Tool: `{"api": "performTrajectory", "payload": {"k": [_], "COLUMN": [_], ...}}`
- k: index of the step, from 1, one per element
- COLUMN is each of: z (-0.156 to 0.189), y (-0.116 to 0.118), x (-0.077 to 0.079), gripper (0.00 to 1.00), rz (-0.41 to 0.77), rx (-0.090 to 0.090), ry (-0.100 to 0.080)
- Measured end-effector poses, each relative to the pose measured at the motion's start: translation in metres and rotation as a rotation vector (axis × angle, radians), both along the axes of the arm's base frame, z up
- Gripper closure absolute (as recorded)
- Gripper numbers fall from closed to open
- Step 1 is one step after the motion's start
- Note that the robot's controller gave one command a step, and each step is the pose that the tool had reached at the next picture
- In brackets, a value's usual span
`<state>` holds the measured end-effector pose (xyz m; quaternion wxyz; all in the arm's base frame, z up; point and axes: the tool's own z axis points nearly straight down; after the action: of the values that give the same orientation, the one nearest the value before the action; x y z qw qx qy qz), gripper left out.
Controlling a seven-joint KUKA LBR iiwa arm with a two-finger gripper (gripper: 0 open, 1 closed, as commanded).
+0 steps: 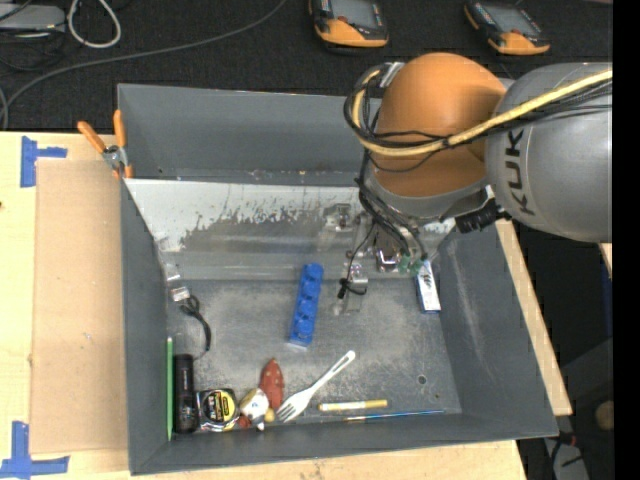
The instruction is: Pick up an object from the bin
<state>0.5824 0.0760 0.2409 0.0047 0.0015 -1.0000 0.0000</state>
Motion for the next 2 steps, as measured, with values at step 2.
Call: {"api": "performTrajectory", "payload": {"k": [2], "z": [-0.04], "y": [-0.003], "x": [0.008], "gripper": [0.0], "rz": [0.139], "rx": [0.001], "ry": [-0.01]}}
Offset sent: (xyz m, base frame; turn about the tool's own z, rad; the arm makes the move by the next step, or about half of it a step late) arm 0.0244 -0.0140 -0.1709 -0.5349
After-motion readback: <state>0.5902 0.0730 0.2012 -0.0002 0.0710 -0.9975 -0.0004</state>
